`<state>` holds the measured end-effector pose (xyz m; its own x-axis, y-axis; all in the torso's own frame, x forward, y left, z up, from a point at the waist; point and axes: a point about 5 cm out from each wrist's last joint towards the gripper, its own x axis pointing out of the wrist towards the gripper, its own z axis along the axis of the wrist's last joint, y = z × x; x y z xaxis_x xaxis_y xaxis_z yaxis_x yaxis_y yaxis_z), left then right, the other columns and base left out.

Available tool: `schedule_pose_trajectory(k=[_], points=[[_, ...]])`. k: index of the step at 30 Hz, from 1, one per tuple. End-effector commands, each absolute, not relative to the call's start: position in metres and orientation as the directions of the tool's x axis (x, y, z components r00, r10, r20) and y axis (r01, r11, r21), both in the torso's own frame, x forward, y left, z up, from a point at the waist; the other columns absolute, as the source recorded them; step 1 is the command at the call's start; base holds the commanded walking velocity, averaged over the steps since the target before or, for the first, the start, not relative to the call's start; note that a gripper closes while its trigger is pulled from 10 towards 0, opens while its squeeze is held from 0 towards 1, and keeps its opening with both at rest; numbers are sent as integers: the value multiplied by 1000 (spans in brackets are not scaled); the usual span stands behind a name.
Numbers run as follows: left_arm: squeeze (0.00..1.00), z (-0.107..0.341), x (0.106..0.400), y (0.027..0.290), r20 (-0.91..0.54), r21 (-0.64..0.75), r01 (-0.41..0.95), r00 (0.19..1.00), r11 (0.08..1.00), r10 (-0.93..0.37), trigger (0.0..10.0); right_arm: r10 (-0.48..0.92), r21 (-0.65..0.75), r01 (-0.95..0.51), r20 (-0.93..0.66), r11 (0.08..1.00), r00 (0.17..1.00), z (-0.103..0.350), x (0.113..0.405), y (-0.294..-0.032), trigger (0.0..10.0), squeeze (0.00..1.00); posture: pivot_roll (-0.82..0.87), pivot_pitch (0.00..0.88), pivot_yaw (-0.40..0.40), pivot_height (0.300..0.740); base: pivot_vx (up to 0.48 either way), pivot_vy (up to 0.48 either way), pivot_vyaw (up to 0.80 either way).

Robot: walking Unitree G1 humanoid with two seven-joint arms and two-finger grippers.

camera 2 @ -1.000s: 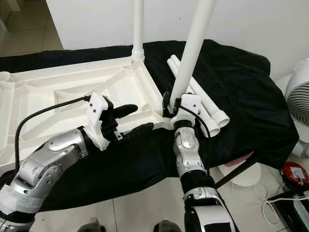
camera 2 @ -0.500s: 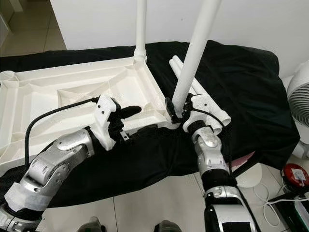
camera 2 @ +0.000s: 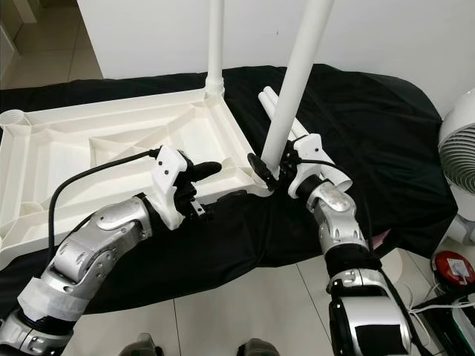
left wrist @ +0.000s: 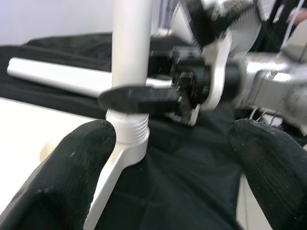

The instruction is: Building children table

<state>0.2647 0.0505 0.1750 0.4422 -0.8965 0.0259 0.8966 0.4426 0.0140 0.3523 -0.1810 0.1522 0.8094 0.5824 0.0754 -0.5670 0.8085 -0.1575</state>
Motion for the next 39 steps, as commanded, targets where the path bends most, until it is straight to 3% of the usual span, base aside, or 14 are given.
schedule_pose_trajectory(k=[1, 22, 23, 24, 25, 27, 29, 30, 31, 39], points=[[0, 172, 268, 48, 12, 34, 871, 490, 490, -872, 10000, 594, -165, -580, 48, 798, 803, 149, 353, -182, 10000, 0, 8, 0, 4, 740, 0, 0, 0], [0, 169, 274, 34, -12, 55, 840, 541, 539, -841, 10000, 636, -149, -629, -4, 763, 772, 144, 362, -173, 10000, 0, 3, 0, 16, 740, 0, 0, 0], [0, 169, 274, 33, -9, 52, 841, 540, 539, -842, 10000, 636, -152, -629, -4, 762, 772, 145, 363, -172, 8235, 0, 5, 0, 14, 740, 0, 0, 0], [0, 169, 274, 33, -9, 52, 841, 540, 539, -842, 10000, 636, -152, -629, -4, 762, 772, 145, 363, -172, 8235, 0, 5, 0, 14, 740, 0, 0, 0], [0, 169, 273, 32, -7, 48, 841, 539, 538, -842, 10000, 637, -156, -630, -6, 760, 770, 146, 364, -172, 6588, 0, 5, 0, 14, 740, 0, 0, 0], [0, 169, 273, 32, -7, 48, 841, 539, 538, -842, 10000, 637, -156, -630, -6, 760, 770, 146, 364, -172, 6588, 0, 5, 0, 14, 740, 0, 0, 0], [0, 170, 272, 31, 2, 41, 841, 540, 539, -842, 10000, 635, -139, -630, -10, 764, 772, 145, 365, -172, 2627, 0, 14, 0, 7, 740, 0, 0, 0], [0, 170, 272, 31, 2, 41, 841, 540, 539, -842, 10000, 635, -139, -630, -10, 764, 772, 145, 365, -172, 2627, 0, 14, 0, 7, 740, 0, 0, 0], [0, 171, 272, 30, 5, 40, 841, 540, 540, -841, 10000, 634, -124, -630, -11, 766, 773, 144, 365, -173, 0, 0, 14, 0, 7, 740, 0, 0, 0], [0, 172, 272, 31, 15, 37, 834, 550, 550, -835, 10000, 613, -100, -614, -40, 783, 789, 136, 363, -177, 0, 0, 21, 0, -1, 740, 0, 0, 0]])
